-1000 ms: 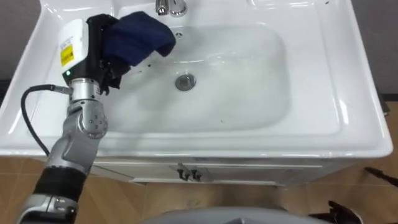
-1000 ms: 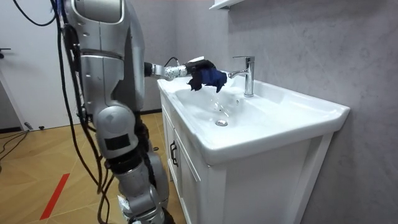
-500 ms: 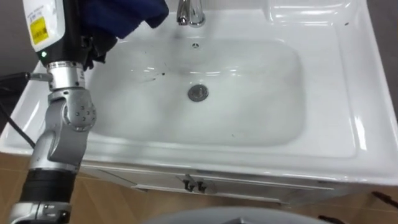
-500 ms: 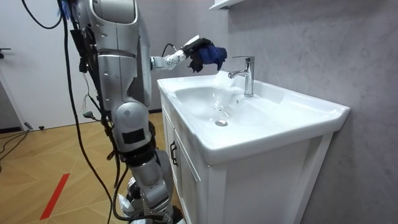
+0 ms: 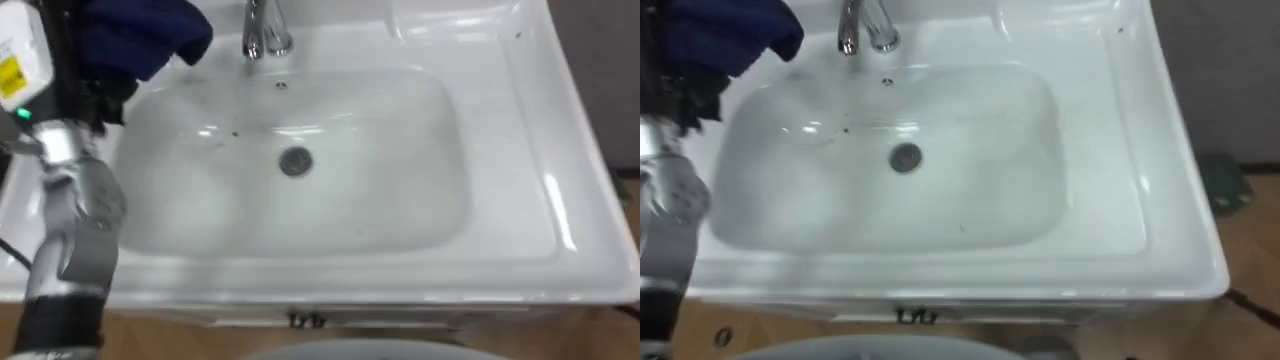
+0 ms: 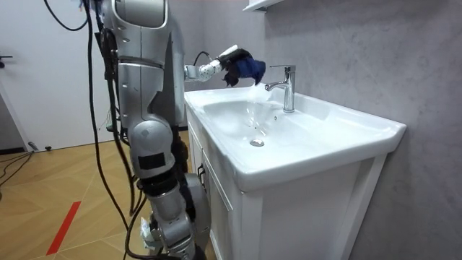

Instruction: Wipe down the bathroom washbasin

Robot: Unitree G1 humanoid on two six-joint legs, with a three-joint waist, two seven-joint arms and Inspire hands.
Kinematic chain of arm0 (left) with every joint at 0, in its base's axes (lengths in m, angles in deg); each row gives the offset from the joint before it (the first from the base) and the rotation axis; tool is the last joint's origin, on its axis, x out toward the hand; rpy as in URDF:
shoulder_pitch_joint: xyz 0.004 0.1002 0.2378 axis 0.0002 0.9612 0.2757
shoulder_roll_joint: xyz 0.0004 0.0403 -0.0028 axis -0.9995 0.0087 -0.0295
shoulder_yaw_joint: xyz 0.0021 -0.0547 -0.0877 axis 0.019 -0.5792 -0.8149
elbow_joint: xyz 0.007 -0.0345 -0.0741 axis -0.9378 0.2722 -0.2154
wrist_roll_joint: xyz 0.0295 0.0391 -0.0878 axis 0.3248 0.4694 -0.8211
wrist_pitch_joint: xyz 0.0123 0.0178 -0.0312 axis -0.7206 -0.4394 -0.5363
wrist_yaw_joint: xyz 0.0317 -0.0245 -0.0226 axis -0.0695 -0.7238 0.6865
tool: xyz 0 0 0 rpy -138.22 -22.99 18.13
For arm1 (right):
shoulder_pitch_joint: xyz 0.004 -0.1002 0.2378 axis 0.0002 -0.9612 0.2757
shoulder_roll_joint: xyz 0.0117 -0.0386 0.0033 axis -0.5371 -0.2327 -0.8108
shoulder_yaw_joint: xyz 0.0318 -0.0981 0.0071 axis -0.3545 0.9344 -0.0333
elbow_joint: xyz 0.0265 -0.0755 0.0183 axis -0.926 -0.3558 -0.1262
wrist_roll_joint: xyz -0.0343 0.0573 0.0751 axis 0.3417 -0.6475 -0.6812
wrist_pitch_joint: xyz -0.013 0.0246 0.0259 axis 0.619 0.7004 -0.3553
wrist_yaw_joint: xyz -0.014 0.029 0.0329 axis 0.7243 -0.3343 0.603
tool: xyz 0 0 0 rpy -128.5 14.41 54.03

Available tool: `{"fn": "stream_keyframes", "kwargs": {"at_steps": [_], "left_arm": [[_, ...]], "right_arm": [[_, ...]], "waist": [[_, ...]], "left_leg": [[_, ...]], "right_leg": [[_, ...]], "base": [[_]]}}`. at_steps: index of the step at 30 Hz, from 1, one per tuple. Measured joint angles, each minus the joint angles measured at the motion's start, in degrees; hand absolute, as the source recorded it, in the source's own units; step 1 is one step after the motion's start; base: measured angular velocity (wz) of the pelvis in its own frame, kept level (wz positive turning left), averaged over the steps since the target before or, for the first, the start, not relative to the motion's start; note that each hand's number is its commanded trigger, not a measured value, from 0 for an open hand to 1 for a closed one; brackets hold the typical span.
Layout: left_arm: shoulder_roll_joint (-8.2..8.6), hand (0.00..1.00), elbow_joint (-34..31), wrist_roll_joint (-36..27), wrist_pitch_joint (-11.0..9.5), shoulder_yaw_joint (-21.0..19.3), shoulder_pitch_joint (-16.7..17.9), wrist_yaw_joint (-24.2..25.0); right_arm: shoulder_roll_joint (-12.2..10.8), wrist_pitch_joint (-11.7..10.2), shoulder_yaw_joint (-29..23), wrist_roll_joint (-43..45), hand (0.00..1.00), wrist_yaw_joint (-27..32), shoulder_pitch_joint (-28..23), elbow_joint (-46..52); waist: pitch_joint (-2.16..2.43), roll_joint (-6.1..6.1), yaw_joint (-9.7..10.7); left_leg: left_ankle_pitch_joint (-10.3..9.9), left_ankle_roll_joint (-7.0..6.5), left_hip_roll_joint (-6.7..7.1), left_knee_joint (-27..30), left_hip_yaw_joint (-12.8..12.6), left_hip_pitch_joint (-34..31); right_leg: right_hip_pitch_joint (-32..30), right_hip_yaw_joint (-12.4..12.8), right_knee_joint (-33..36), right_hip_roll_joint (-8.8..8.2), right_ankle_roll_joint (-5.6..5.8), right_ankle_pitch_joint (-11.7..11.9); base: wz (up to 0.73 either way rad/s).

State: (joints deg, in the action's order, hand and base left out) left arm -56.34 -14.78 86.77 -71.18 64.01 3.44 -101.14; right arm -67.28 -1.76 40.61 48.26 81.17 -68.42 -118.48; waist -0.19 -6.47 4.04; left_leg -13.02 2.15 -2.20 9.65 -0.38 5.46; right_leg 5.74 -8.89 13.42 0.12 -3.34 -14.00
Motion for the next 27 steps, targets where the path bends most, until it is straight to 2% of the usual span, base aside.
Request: {"fn": "stream_keyframes", "kwargs": {"at_steps": [1, 2, 4, 5, 6, 10, 14, 19, 24, 27], "left_arm": [[0.0, 1.0, 0.0, 0.1, 1.0, -0.1, 0.1, 0.1], [-0.04, 1.0, 0.0, 0.2, 1.6, -0.7, 0.1, 0.1], [-0.23, 1.0, 0.0, 0.2, 2.7, -2.3, 0.3, 0.1], [-0.34, 1.0, 0.2, 0.2, 4.0, -3.1, 0.4, 0.1], [-0.34, 1.0, 0.2, 0.2, 4.5, -3.4, 0.5, 0.1], [-0.57, 1.0, 0.2, 0.7, 7.1, -5.9, 3.3, 0.1], [-0.56, 1.0, 1.2, 1.4, 9.7, -6.4, 5.7, 0.1], [-0.57, 1.0, 2.3, 1.9, 11.7, -6.4, 6.0, 0.1], [-0.56, 1.0, 2.3, 3.6, 13.0, -6.7, 6.3, 0.1], [-0.55, 1.0, 2.3, 4.5, 13.7, -6.7, 7.3, 0.2]], "right_arm": [[0.0, 0.2, -0.6, 0.0, 0.0, -0.4, -0.1, -0.3], [0.0, 0.2, -1.7, 0.0, 0.0, -0.8, -0.4, -0.4], [-0.1, 0.4, -2.2, 0.2, 0.0, -0.9, -0.3, -0.4], [0.0, 0.7, -2.3, 0.2, 0.0, -0.9, -0.3, -0.2], [0.0, 0.9, -2.4, 0.2, 0.0, -0.9, -0.3, -0.2], [-0.1, 3.1, -3.2, -0.1, 0.0, -2.1, -1.0, 0.1], [-0.2, 4.9, -3.5, -0.4, 0.0, -2.1, -2.5, 0.9], [0.4, 6.4, -4.1, -1.5, 0.0, -1.9, -3.2, 2.5], [0.6, 7.1, -4.6, -1.7, 0.0, -1.4, -3.3, 2.5], [0.6, 7.9, -4.6, -1.7, 0.0, -1.2, -3.4, 2.5]], "waist": [[0.27, -0.31, 0.0], [0.14, -0.07, -0.6], [0.1, 0.27, -2.1], [0.08, 0.48, -2.1], [0.09, 0.52, -2.2], [0.17, 0.21, -2.5], [0.3, -0.49, -2.9], [0.4, -1.71, -3.0], [0.71, -2.1, -2.9], [0.7, -2.05, -2.8]], "left_leg": [[0.4, -0.08, 0.02, -0.1, -2.0, 0.2], [0.5, -0.15, 0.16, -0.2, -2.0, 0.5], [0.5, -0.23, 0.46, -0.1, -1.9, 1.1], [0.5, -0.23, 0.76, 0.0, -1.8, 1.0], [0.5, -0.24, 0.85, 0.0, -1.8, 1.0], [0.5, -0.27, 1.13, 0.0, -1.8, 1.1], [0.5, -0.3, 1.12, 0.1, -1.9, 1.0], [0.7, -0.51, 1.1, 0.9, -2.0, 0.8], [0.8, -0.66, 1.1, 1.9, -1.9, 0.6], [0.8, -0.69, 1.06, 2.3, -1.7, 0.1]], "right_leg": [[0.2, 0.7, 0.0, -0.01, 0.01, 0.0], [0.1, 1.5, -0.1, 0.0, 0.13, 0.1], [0.7, 1.2, -1.7, 0.02, 0.53, 0.3], [1.5, 0.7, -2.9, 0.02, 0.82, 0.6], [1.7, 0.8, -3.0, -0.05, 0.85, 0.6], [1.7, 0.8, -2.9, -0.23, 1.04, 0.7], [1.6, 0.8, -2.9, -0.22, 1.05, 0.7], [1.5, 0.9, -2.8, -0.23, 1.01, 0.6], [1.7, 0.8, -2.6, -0.25, 1.01, 0.5], [1.5, 0.8, -2.6, -0.18, 0.95, 0.6]], "base": [[0.41], [0.27], [-0.1], [0.0], [0.14], [0.0], [-0.03], [0.0], [0.02], [0.07]]}}
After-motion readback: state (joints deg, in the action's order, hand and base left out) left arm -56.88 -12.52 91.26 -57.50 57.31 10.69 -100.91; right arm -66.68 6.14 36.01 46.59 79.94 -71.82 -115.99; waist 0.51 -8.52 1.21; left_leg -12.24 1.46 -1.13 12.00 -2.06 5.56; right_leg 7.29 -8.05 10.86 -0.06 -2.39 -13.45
